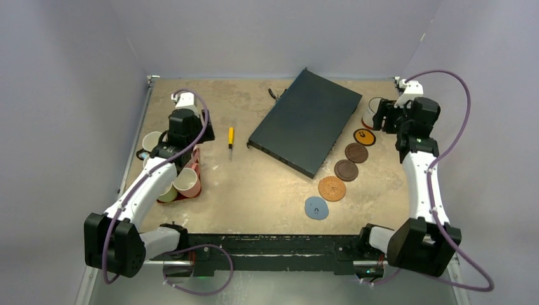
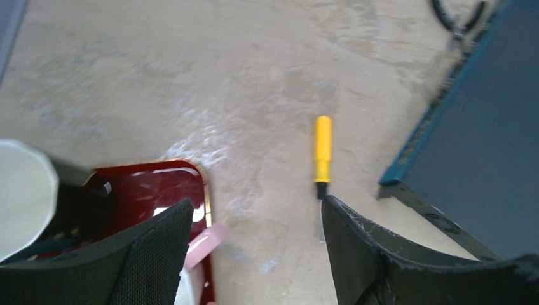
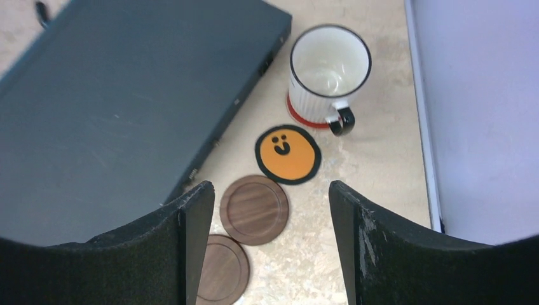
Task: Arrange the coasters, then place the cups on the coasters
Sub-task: Pick up the cup from the tray.
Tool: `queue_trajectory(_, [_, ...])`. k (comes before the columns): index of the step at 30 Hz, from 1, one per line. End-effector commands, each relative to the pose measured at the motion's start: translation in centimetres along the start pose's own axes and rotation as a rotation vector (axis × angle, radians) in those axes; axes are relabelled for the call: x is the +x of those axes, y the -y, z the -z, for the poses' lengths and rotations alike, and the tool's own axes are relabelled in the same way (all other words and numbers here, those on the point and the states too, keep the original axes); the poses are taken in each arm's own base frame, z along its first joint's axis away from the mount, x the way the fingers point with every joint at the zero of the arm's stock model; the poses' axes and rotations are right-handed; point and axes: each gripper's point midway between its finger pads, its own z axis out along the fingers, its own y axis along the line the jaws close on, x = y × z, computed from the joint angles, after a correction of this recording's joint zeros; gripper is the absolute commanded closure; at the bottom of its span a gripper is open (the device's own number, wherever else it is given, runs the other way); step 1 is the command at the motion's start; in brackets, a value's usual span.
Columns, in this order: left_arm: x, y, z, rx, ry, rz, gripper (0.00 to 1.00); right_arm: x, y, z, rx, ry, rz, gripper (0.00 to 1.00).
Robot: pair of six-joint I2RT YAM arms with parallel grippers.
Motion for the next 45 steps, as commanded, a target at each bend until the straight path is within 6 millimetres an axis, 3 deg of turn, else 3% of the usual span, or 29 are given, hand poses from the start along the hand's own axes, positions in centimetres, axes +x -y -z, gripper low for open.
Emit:
queue_trajectory(1, [1.1,-4.6,1.0,-0.200,-0.021,0.103,0.30,-2.7,-1.9,1.6,-0.072,0.132,-0.071,0.30])
queue_trajectory(7, [3.8,-7.2,3.6,-0.288,-0.065,0.270,0.30,-4.0,-3.8,2.7,-0.165,0.183,-0.091,0.30])
queue_trajectory(12, [3.8,-8.2,5.7,-0.349,-0.060,0.334,0.33,-3.9,-4.1,2.9,-0.180,0.187,-0.090,0.29])
queue_trajectory(26, [6.1,-11.0,8.2,-0.555,-0.123,0.469,0.39,-4.4,-4.7,3.3,-0.209,0.188,-0.102,0.27])
queue_trajectory(31, [6.8,-11.5,7.0,-0.531,-0.128,0.483,0.41,-4.5,-4.9,3.3,-0.221,0.188,-0.106,0.27])
queue_trajectory(37, [7.9,-11.4,5.1,-0.487,-0.203,0.480,0.53,-4.6,-5.1,3.5,-0.232,0.189,-0.106,0.26])
queue_trajectory(45, [9.1,-11.9,4.3,-0.488,-0.246,0.463,0.61,-4.5,-5.1,3.3,-0.235,0.180,-0.116,0.26])
